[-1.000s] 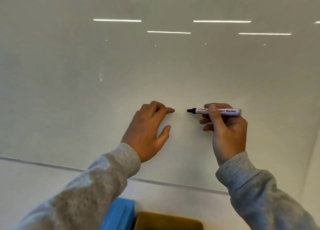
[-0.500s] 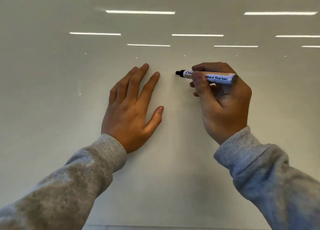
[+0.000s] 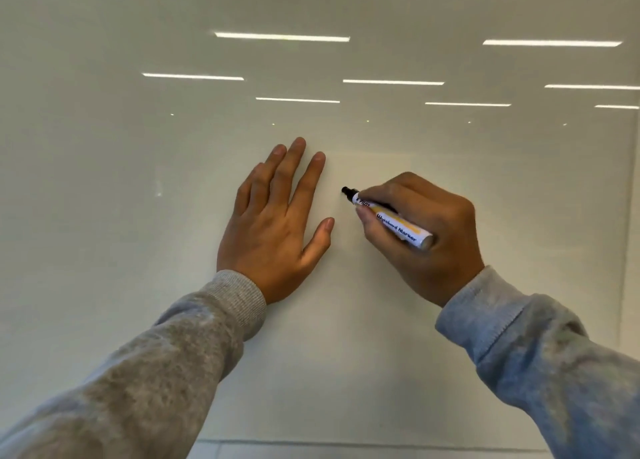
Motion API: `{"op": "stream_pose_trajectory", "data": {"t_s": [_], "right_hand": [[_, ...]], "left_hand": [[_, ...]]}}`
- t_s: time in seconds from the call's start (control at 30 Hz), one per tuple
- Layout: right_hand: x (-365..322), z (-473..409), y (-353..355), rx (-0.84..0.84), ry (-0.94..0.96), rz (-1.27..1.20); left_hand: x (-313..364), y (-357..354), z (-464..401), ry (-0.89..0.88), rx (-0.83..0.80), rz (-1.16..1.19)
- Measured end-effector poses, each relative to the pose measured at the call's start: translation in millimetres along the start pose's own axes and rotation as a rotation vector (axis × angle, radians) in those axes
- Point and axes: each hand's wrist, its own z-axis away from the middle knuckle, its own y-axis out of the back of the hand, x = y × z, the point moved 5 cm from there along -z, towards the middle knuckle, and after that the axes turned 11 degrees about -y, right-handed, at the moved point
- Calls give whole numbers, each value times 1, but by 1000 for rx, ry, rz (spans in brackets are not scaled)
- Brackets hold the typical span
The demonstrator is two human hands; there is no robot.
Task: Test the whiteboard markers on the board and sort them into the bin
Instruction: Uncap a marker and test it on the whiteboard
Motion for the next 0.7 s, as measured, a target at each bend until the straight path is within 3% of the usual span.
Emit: {"op": "stream_pose_trajectory", "data": {"t_s": [0.17, 0.3, 0.43, 0.6, 0.7], "right_hand": [[13, -7, 22, 167, -146, -1], [1, 12, 10, -4, -94, 42], [9, 2, 30, 124, -172, -9], [-1, 13, 12, -97, -98, 23], [11, 0, 34, 99, -204, -22]], "left_hand": [[5, -3, 15, -8, -68, 37], [11, -2, 28, -15, -121, 52], [16, 7, 25, 3, -155, 66], [16, 17, 22, 11, -214, 35], [15, 19, 23, -11, -234, 9]]}}
